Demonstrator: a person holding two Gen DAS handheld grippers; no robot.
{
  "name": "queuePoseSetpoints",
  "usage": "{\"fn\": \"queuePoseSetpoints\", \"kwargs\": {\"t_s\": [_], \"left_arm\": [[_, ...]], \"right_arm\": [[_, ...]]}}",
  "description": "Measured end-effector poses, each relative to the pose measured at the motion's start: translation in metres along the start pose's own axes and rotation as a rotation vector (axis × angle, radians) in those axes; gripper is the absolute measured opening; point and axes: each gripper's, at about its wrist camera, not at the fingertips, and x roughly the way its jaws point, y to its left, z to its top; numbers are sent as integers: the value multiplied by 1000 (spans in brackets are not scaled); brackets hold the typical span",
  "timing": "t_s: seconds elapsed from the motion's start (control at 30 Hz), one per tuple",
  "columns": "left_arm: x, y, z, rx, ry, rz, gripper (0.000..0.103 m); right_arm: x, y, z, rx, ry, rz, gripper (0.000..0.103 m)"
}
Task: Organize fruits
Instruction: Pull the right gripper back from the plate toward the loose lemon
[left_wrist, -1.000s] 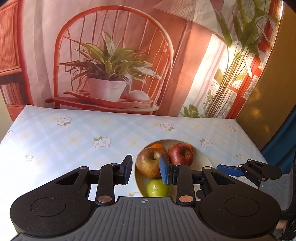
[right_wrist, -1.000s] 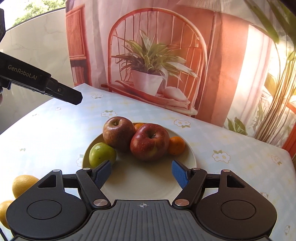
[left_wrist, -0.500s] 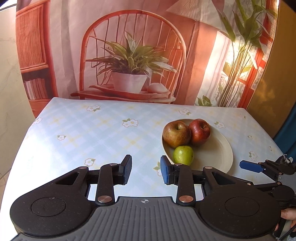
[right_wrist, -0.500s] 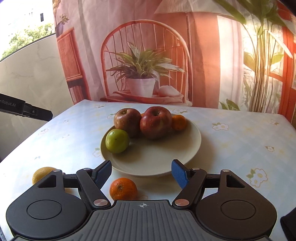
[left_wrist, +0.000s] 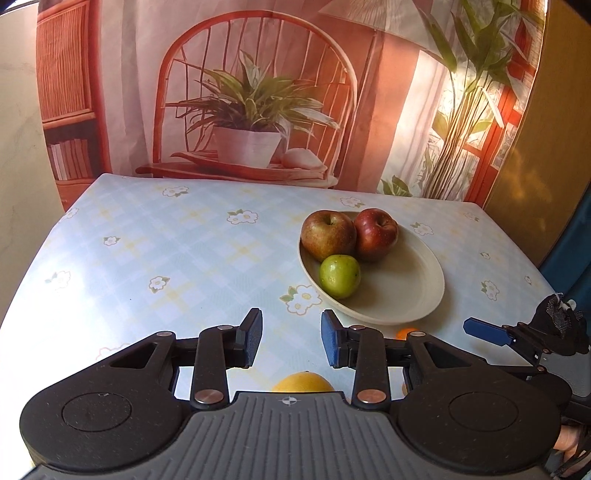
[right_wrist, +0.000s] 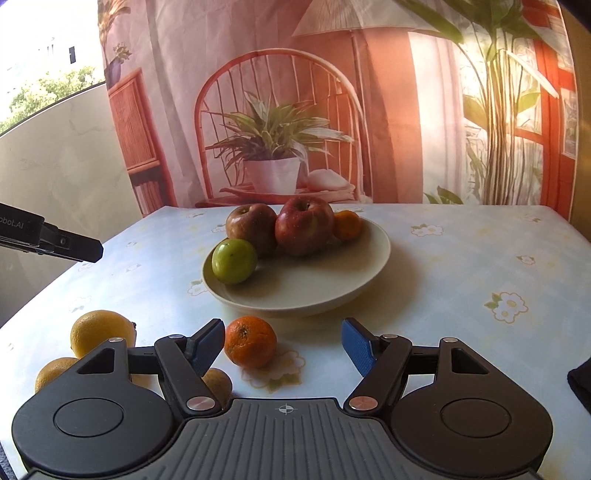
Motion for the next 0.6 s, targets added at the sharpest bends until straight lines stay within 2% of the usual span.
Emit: {"fn": "queuePoseSetpoints", "kwargs": {"t_s": [0.17, 0.3, 0.6], "left_arm": [[-6, -6, -15, -38, 4, -8, 37], [-10, -9, -21, -21, 12, 11, 37], [-12, -8, -27, -22, 24, 14, 37]], "right_arm": [[-5, -13, -5, 76, -10, 1, 67], [-7, -21, -6, 123, -22, -1, 67], [-7, -22, -7, 121, -18, -6, 67]]}}
